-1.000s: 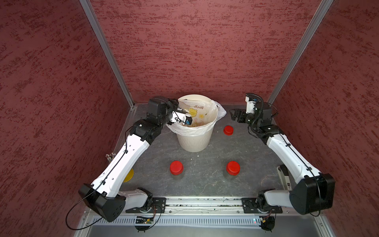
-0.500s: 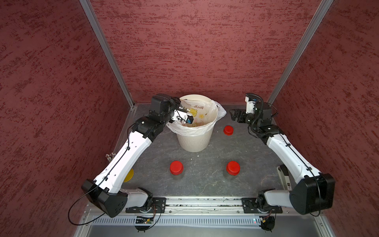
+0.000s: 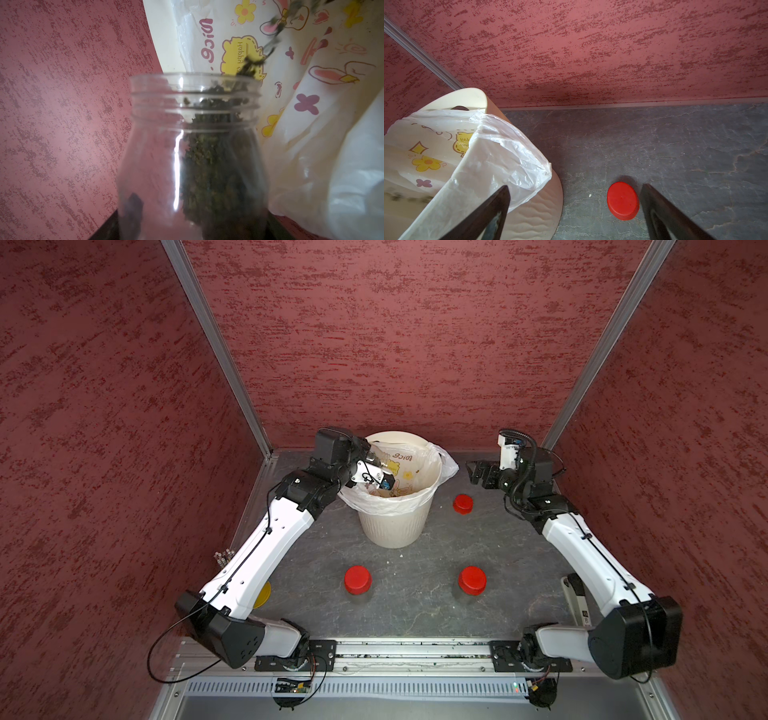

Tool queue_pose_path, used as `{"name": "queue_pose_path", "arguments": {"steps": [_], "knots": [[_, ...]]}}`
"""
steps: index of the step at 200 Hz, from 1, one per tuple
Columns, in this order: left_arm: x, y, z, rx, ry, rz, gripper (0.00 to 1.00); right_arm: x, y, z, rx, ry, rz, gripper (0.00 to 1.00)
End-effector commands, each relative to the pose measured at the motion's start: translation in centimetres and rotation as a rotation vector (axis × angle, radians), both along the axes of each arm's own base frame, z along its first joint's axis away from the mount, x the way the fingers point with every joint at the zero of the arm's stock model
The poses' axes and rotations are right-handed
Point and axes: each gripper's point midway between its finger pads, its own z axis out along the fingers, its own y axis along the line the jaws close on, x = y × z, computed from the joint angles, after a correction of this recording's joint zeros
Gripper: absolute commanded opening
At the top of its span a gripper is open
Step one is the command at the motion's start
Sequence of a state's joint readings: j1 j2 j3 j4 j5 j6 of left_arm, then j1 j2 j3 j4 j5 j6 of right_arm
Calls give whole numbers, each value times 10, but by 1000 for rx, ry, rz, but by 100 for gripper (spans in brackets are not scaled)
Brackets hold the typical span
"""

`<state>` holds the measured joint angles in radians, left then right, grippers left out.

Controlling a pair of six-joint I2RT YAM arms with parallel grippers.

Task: Empty moldy tea leaves from jars
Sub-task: Pour the moldy tea leaves from the jar into the trash bin.

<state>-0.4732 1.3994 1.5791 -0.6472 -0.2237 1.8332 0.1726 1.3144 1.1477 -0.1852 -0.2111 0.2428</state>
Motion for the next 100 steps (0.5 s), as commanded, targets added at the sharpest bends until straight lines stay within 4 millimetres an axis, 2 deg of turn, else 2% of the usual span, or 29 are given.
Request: {"name": "queue_pose_path", "arguments": {"steps": [1,58,100], "knots": [[4,2,15,31,-27,15,65,-7,0,9,9,-27,18,99],[4,1,-7,52,22,40,66,-6,4,11,15,-30,40,99],[10,-2,17,46,-18,41,66,-6,5,19,25,-42,46,99]]}}
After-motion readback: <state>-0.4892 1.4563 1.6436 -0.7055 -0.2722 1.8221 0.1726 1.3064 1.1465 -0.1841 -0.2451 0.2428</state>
